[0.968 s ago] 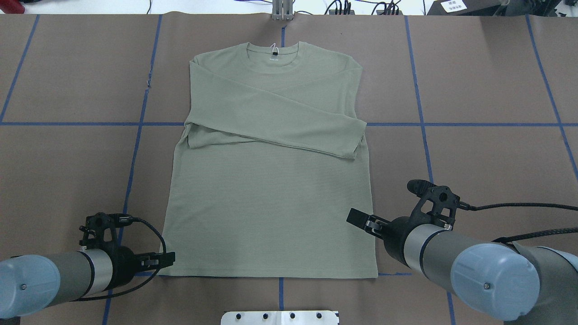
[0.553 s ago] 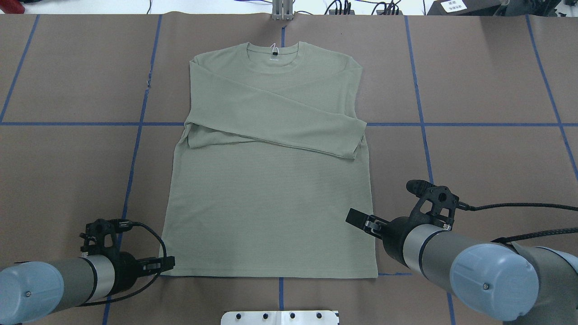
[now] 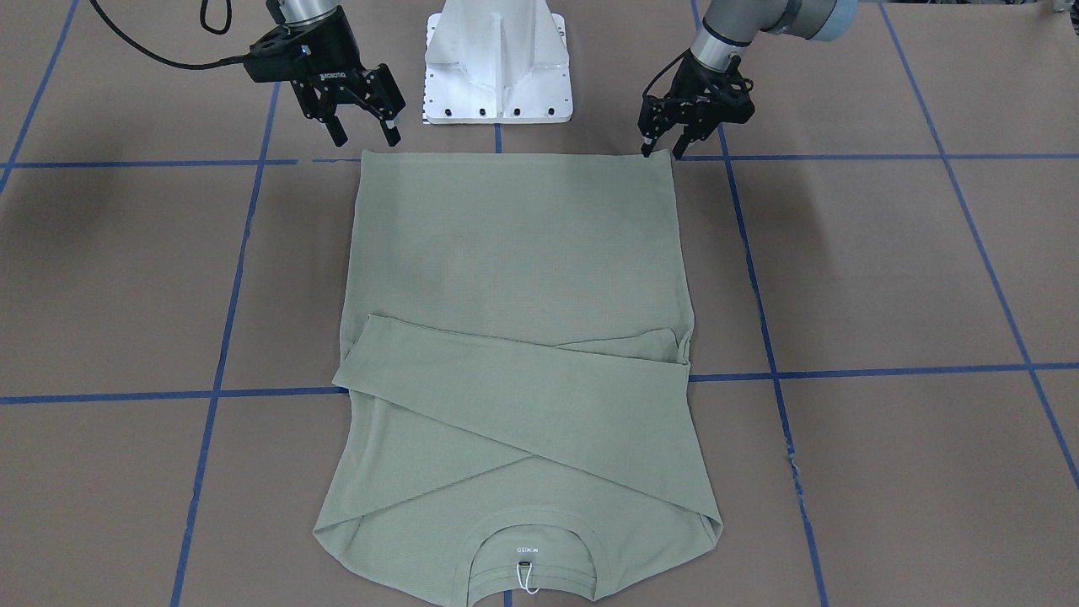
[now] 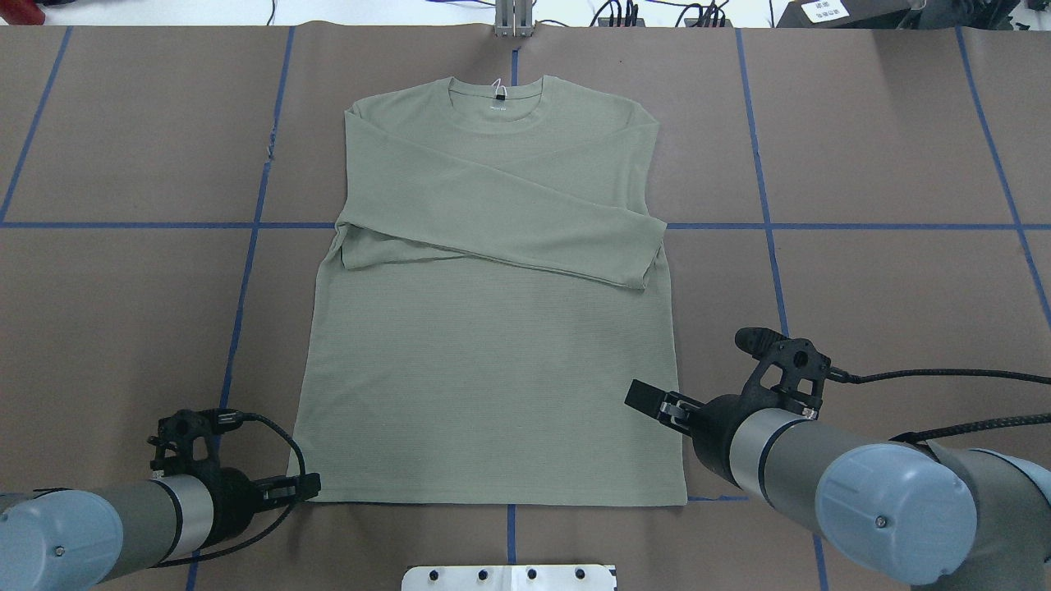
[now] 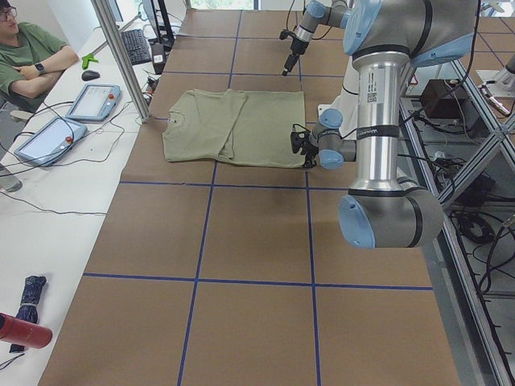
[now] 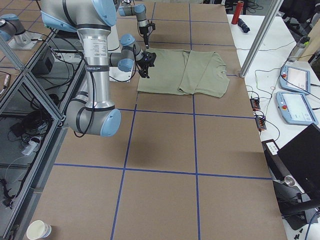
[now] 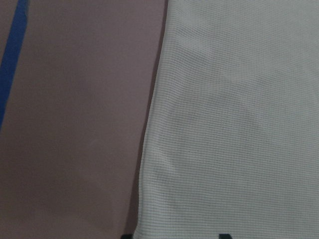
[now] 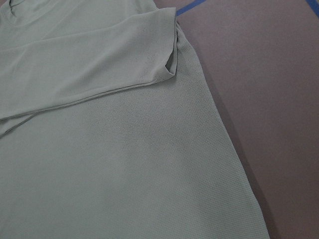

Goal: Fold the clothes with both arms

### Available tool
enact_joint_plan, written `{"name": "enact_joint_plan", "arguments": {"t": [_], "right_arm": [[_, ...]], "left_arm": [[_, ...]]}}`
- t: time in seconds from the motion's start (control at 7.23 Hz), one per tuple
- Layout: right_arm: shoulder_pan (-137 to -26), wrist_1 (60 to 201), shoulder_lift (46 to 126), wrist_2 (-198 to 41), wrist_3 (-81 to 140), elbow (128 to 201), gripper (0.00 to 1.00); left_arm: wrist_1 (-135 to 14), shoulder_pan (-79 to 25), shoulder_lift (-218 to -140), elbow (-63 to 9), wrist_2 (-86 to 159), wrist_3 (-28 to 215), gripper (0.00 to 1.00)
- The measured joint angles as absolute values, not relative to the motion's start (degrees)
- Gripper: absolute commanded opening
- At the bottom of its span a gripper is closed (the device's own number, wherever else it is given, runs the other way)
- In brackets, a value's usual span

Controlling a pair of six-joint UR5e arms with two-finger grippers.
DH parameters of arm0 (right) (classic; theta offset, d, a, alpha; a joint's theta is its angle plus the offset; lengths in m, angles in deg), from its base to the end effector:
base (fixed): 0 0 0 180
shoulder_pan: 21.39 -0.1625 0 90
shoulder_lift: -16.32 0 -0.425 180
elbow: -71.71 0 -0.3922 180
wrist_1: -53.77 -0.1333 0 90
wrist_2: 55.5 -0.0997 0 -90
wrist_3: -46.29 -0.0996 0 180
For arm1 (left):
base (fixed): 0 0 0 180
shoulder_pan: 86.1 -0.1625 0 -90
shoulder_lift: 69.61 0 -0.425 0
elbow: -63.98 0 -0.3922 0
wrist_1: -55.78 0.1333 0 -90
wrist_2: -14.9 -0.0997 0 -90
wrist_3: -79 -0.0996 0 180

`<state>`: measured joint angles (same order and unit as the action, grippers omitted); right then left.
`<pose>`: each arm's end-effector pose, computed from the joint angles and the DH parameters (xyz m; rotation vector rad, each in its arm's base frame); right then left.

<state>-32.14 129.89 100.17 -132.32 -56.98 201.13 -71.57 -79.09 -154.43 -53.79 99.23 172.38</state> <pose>-0.4172 -0.2380 0.2684 0.1883 -1.0487 0.4986 0.4386 -0.1981 0.3985 0.1231 1.0440 -0.2161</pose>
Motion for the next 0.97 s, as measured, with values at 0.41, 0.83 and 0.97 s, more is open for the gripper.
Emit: {"name": "enact_joint_plan", "arguments": {"t": [0.41,0.83,0.97], "right_arm": [[-32.12,129.92,100.16,-132.32,-56.98,201.02,1.00],[-32.12,129.88,100.17,-132.32,-56.98,201.00,1.00],[-32.12,129.88,100.17,-132.32,-57.00,201.00,1.00]], "left_arm": [[-71.57,-79.43,-154.47,-53.10,99.23,172.34,0.64],[-71.53,-79.92,-154.56,-52.91,99.20,172.32,0.40],[-71.55,-80.05,-154.65,-52.83,99.19,172.35,0.19]]}}
